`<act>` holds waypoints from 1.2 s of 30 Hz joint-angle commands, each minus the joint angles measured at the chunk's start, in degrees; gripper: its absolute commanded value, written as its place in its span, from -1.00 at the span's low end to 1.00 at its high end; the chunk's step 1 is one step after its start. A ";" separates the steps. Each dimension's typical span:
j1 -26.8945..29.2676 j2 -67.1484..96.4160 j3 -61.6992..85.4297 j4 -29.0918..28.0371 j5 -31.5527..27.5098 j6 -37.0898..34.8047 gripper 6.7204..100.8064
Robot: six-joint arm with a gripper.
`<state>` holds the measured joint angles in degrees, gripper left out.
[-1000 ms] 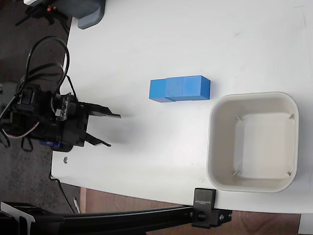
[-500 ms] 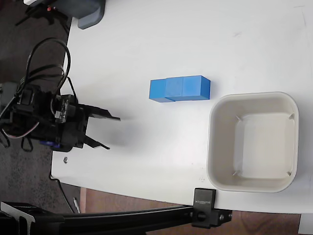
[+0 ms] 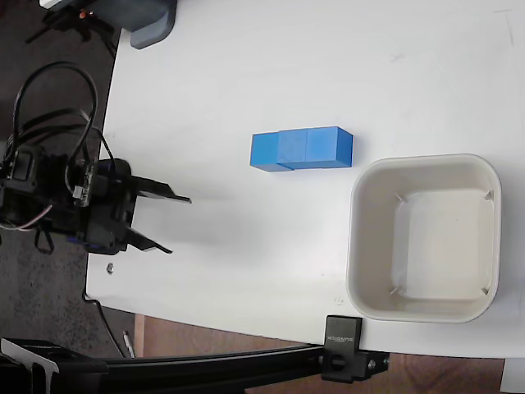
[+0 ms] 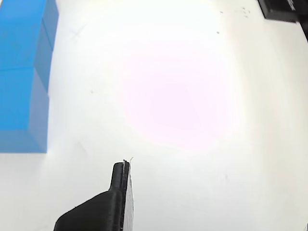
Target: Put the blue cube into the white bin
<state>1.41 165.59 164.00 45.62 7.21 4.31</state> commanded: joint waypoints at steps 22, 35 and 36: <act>-21.36 -39.20 -34.63 -5.71 12.22 14.41 0.95; -22.41 -40.87 -20.13 -20.74 9.67 19.16 0.98; -22.59 -41.66 -19.86 -21.62 9.84 19.42 0.98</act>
<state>-21.01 123.13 144.84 26.72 17.23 23.55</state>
